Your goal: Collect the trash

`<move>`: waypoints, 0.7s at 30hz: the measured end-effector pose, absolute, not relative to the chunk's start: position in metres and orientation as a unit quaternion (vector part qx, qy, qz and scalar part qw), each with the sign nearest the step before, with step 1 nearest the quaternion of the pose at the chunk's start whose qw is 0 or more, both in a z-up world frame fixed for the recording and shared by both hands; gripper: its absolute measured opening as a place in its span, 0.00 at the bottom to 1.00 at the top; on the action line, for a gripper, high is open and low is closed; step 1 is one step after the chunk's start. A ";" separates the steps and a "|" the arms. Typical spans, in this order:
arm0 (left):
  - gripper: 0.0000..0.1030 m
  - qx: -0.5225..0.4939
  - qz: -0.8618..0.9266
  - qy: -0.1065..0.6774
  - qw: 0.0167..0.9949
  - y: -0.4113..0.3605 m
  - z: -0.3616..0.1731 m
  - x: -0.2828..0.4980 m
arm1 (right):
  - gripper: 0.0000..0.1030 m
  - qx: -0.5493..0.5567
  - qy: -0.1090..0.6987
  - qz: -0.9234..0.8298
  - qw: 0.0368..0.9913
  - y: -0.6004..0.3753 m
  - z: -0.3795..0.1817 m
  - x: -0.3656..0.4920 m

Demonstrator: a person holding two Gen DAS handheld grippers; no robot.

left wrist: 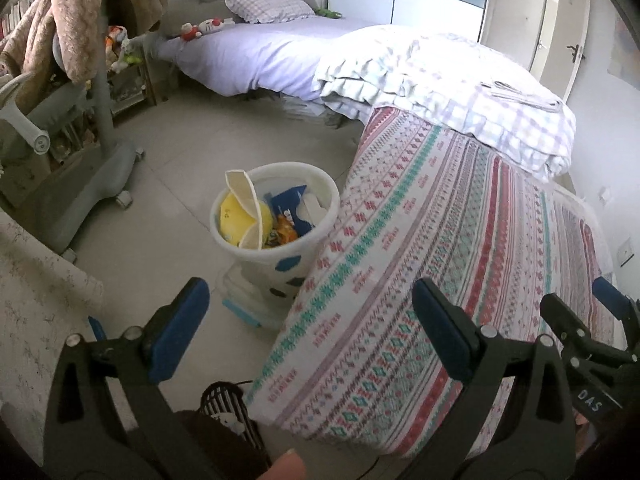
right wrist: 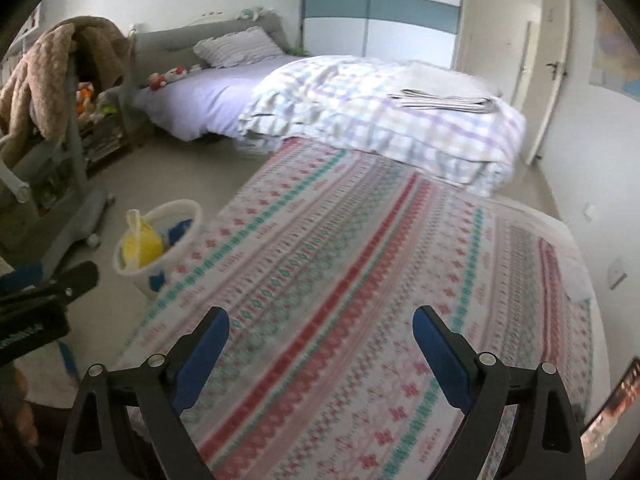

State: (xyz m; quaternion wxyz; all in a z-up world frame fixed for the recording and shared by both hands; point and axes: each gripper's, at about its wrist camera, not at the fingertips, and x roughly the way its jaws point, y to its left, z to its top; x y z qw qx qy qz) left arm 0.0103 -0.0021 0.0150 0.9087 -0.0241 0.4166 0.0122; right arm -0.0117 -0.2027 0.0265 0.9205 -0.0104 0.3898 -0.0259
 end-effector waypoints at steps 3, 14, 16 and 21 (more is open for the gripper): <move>0.98 -0.016 0.011 0.419 0.908 -0.010 0.010 0.006 | 0.92 -0.001 0.391 -0.038 0.920 -0.210 0.019 -0.016; 0.98 -0.001 0.023 0.408 0.913 -0.021 0.006 -0.001 | 0.92 0.006 0.361 -0.045 0.931 -0.214 0.019 -0.022; 0.98 -0.004 0.023 0.410 0.912 -0.020 0.006 0.000 | 0.92 0.016 0.370 -0.041 0.928 -0.215 0.016 -0.020; 0.98 -0.002 0.024 0.411 0.911 -0.019 0.005 -0.002 | 0.92 0.028 0.381 -0.035 0.924 -0.216 0.011 -0.018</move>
